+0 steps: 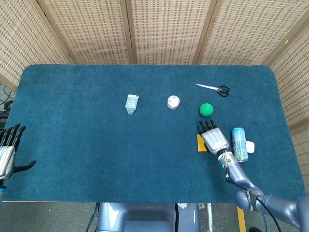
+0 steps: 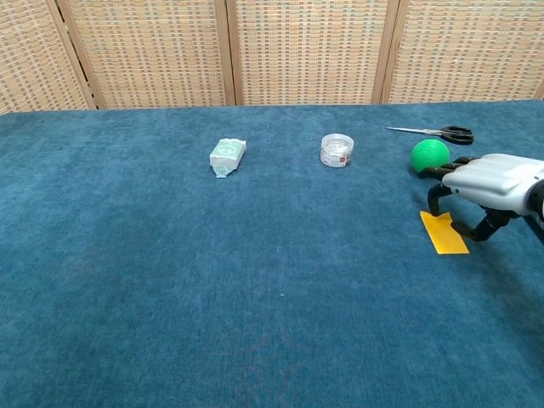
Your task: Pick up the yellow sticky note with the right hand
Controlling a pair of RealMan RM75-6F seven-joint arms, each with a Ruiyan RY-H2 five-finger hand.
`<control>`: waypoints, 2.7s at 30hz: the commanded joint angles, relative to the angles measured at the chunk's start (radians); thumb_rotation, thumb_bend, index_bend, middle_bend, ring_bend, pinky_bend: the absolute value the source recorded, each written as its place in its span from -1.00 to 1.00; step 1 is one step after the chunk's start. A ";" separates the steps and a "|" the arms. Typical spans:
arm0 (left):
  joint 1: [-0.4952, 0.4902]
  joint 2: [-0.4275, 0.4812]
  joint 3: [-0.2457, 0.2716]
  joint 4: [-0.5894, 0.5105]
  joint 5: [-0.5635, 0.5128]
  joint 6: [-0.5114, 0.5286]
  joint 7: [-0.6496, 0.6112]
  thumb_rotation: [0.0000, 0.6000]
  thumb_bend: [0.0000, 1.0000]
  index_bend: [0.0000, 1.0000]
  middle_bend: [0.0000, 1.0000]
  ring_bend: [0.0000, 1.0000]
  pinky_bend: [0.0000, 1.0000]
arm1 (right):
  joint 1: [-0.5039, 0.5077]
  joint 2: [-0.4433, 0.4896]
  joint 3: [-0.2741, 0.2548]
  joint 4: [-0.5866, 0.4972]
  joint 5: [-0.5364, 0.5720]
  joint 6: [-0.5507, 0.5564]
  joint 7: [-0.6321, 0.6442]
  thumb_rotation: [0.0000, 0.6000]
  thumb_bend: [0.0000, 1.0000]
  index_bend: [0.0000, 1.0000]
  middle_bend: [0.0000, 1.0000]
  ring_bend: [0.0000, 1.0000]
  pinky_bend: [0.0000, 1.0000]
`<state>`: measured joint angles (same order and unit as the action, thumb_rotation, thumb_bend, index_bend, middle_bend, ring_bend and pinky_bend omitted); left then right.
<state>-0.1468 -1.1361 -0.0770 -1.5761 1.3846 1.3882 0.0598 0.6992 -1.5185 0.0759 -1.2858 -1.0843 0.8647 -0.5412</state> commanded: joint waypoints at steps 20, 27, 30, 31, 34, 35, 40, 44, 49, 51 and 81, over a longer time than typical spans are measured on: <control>-0.002 0.003 0.000 -0.001 -0.005 -0.005 -0.002 1.00 -1.00 -1.00 -1.00 -1.00 -1.00 | 0.007 -0.105 0.047 0.194 -0.056 0.035 0.083 1.00 -0.17 -0.21 -1.00 -1.00 -1.00; -0.004 0.004 -0.002 0.000 -0.010 -0.008 -0.004 1.00 -1.00 -1.00 -1.00 -1.00 -1.00 | 0.020 -0.135 0.049 0.258 -0.041 -0.005 0.075 1.00 -0.12 -0.21 -1.00 -1.00 -1.00; -0.006 0.004 -0.003 -0.001 -0.011 -0.011 -0.001 1.00 -1.00 -1.00 -1.00 -1.00 -1.00 | 0.023 -0.142 0.049 0.269 -0.042 -0.016 0.077 1.00 -0.12 -0.21 -1.00 -1.00 -1.00; -0.006 0.004 -0.003 -0.001 -0.011 -0.011 0.000 1.00 -1.00 -1.00 -1.00 -1.00 -1.00 | 0.024 -0.145 0.049 0.274 -0.044 -0.017 0.078 1.00 -0.12 -0.20 -1.00 -1.00 -1.00; -0.007 0.003 -0.003 -0.002 -0.011 -0.011 0.002 1.00 -1.00 -1.00 -1.00 -1.00 -1.00 | 0.025 -0.152 0.048 0.287 -0.048 -0.023 0.082 1.00 -0.12 -0.16 -1.00 -1.00 -1.00; -0.007 0.003 -0.003 -0.002 -0.012 -0.011 0.002 1.00 -1.00 -1.00 -1.00 -1.00 -1.00 | 0.026 -0.154 0.047 0.290 -0.049 -0.025 0.086 1.00 -0.12 -0.14 -1.00 -1.00 -1.00; -0.008 0.002 -0.004 0.000 -0.016 -0.014 0.003 1.00 -1.00 -1.00 -1.00 -1.00 -1.00 | 0.027 -0.162 0.045 0.306 -0.059 -0.031 0.098 1.00 -0.07 0.12 -1.00 -1.00 -1.00; -0.009 0.002 -0.005 0.000 -0.018 -0.015 0.004 1.00 -1.00 -1.00 -1.00 -1.00 -1.00 | 0.026 -0.168 0.042 0.319 -0.070 -0.030 0.107 1.00 -0.01 0.25 -1.00 -1.00 -1.00; -0.010 0.000 -0.004 0.001 -0.019 -0.018 0.006 1.00 -1.00 -1.00 -1.00 -1.00 -1.00 | 0.024 -0.181 0.039 0.345 -0.088 -0.025 0.125 1.00 0.11 0.29 -1.00 -1.00 -1.00; -0.011 -0.001 -0.005 0.002 -0.020 -0.019 0.008 1.00 -1.00 -1.00 -1.00 -1.00 -1.00 | 0.023 -0.184 0.038 0.354 -0.097 -0.022 0.131 1.00 0.13 0.30 -1.00 -1.00 -1.00; 0.000 0.013 0.007 -0.011 0.005 0.002 -0.015 1.00 -1.00 -1.00 -1.00 -1.00 -1.00 | -0.287 0.241 -0.155 -0.071 -0.749 0.774 0.351 1.00 -0.21 -0.21 -0.98 -1.00 -1.00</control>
<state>-0.1474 -1.1239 -0.0702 -1.5870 1.3889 1.3892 0.0451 0.4483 -1.2738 -0.1078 -1.3870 -1.8497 1.5922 -0.2231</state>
